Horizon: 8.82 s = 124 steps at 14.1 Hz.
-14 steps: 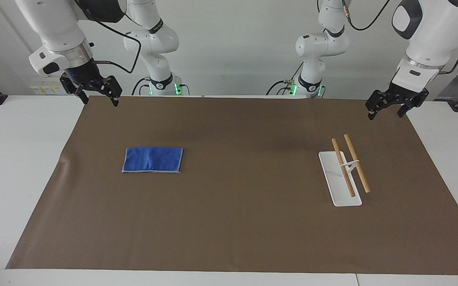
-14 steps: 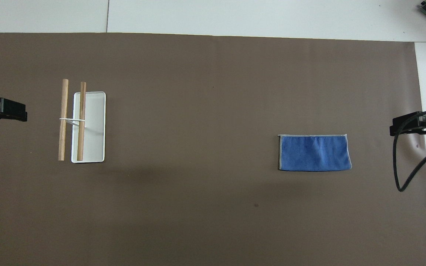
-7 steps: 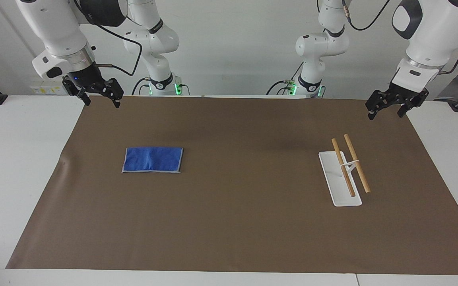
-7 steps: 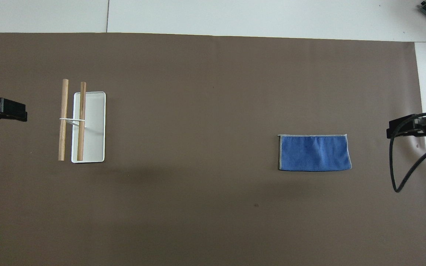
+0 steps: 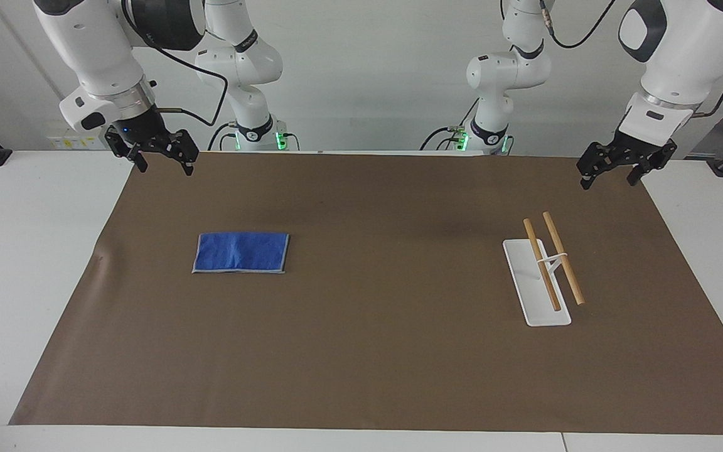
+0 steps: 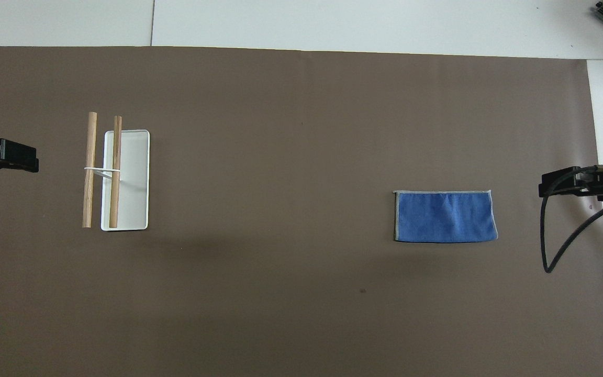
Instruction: Right arm passes towel to left arm to hang
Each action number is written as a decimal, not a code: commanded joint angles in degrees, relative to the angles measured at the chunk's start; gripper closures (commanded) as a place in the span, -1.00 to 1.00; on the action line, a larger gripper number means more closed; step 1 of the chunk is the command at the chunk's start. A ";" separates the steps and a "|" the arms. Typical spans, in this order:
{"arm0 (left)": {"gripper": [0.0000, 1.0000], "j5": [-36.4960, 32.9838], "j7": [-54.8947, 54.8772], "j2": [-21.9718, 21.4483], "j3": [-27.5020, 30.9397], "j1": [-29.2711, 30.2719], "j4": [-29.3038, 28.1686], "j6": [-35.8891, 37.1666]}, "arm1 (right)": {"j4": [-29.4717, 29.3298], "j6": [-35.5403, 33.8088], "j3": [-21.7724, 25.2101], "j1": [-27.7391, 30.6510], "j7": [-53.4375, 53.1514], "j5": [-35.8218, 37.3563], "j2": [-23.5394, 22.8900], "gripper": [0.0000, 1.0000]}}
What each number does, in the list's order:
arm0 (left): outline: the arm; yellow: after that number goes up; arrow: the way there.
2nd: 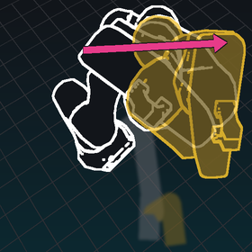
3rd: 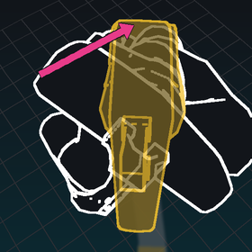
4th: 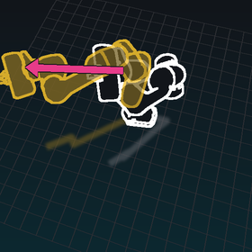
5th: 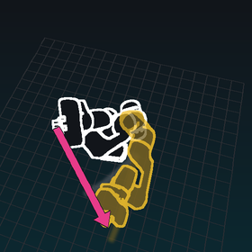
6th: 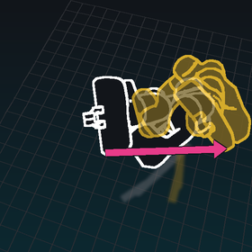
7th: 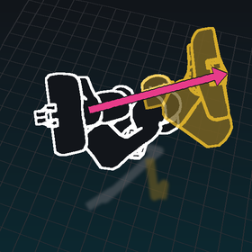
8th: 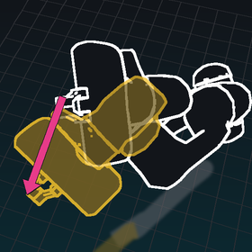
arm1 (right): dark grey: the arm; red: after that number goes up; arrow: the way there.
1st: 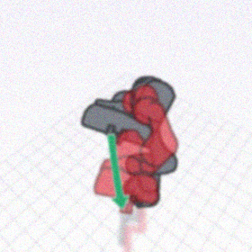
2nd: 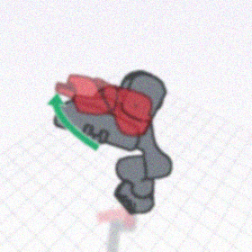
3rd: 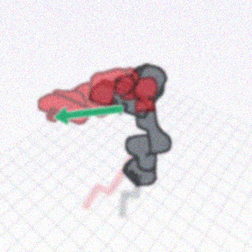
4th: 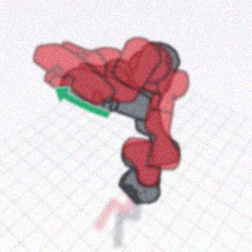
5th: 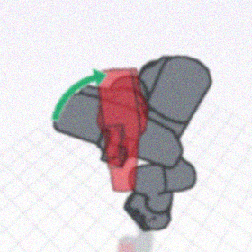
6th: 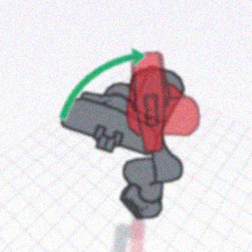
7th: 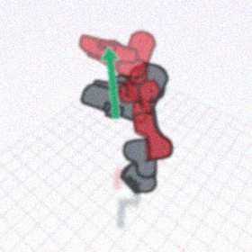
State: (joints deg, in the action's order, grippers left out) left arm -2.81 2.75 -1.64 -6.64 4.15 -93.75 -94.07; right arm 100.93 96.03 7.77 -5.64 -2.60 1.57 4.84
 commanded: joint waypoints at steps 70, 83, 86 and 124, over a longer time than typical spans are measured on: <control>-1.00 22.31 52.84 -5.21 -11.46 -3.36 -13.56 -25.17 | 3.49 63.84 -9.09 -25.55 -9.79 -102.56 -15.38 1.00; -1.00 24.87 68.88 -0.92 -17.35 -3.89 -20.68 -48.57 | 3.66 66.92 -9.88 -27.40 -11.73 -102.65 -15.74 1.00; -1.00 24.87 68.97 -0.12 -17.70 -3.89 -20.68 -48.66 | 3.57 68.41 -10.23 -28.55 -11.73 -102.65 -15.74 1.00; 1.00 24.78 57.99 1.20 -6.99 -1.52 -24.81 -50.16 | 13.33 75.45 -10.58 -22.58 20.94 -85.09 -16.09 -1.00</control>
State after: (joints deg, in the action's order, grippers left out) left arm 21.21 62.90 0.19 -15.27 2.33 -116.95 -143.26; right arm 112.35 171.68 -2.32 -30.07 12.87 -87.85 -11.53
